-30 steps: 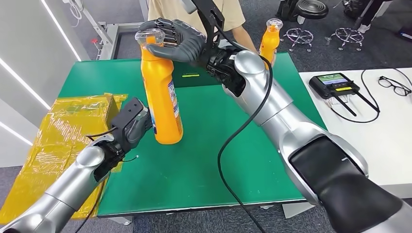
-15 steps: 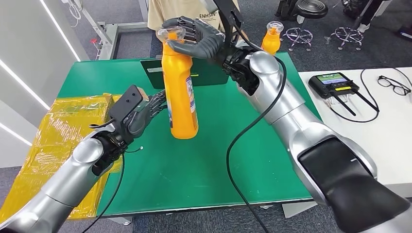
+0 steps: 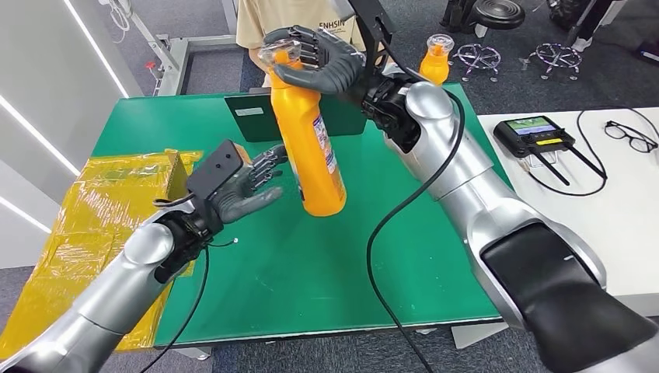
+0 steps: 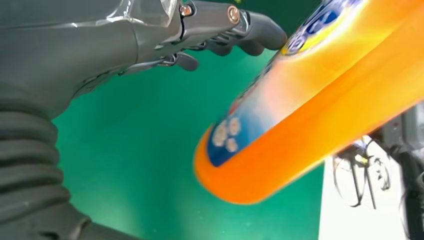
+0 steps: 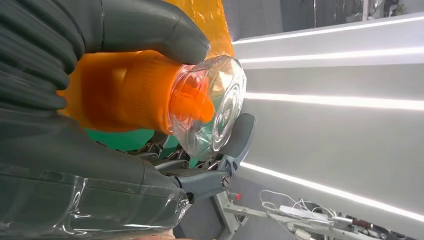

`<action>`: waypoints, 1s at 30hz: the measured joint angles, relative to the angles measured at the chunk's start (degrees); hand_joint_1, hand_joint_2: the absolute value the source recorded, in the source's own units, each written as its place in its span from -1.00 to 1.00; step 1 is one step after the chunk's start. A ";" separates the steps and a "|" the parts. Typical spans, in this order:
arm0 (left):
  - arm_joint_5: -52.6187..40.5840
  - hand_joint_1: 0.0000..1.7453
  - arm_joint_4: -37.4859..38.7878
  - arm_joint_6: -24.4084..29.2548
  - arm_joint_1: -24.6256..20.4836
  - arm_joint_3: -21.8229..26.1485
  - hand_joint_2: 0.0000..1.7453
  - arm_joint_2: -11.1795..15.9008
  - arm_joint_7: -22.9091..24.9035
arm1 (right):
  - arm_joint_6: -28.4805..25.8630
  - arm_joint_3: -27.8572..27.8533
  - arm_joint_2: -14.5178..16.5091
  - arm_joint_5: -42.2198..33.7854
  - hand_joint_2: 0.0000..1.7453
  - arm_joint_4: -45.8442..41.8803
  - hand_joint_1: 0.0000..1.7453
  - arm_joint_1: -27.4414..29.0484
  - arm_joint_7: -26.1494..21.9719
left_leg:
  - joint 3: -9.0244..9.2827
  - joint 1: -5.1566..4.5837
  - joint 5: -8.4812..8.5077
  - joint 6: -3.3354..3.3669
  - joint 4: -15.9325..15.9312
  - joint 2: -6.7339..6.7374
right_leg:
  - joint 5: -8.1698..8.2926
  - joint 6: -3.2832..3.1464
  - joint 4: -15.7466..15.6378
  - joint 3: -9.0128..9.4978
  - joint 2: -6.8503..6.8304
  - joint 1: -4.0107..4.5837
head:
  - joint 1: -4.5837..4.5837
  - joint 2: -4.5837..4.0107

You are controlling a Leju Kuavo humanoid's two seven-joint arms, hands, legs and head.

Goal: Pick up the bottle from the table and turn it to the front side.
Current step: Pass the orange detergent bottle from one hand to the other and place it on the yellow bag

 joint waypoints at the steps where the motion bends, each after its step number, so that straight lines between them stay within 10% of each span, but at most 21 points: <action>1: -0.87 -1.00 0.45 0.79 -0.01 -0.31 1.00 -0.44 -0.30 | 0.02 0.00 0.16 -0.08 1.00 -0.33 1.00 0.00 0.28 | 0.00 0.00 0.00 0.00 0.00 0.01 | 0.00 0.00 0.00 0.00 0.01 0.00 | -0.01 0.00; 18: -10.99 -0.94 6.39 10.33 -1.31 -1.51 1.00 -3.96 -2.13 | -0.01 0.08 1.87 -2.07 1.00 -3.59 1.00 -0.02 2.62 | 0.00 0.00 0.00 0.00 0.00 0.04 | 0.00 0.00 0.02 0.00 0.03 0.01 | -0.01 0.00; 22: -11.28 1.00 6.98 10.29 -1.55 -1.51 1.00 -4.19 -2.28 | 0.04 0.11 2.11 -2.77 1.00 -3.67 1.00 -0.02 2.65 | 0.01 0.00 0.00 0.00 0.00 0.04 | 0.00 0.00 0.02 0.00 0.03 0.01 | -0.01 0.00; 30: -11.47 1.00 7.51 9.78 -1.58 -1.51 1.00 -4.25 -2.75 | -0.52 0.24 2.22 -3.35 1.00 -3.74 1.00 -0.02 2.65 | 0.01 0.00 0.00 0.00 0.00 0.04 | 0.00 0.00 0.03 0.00 0.03 0.01 | -0.01 0.00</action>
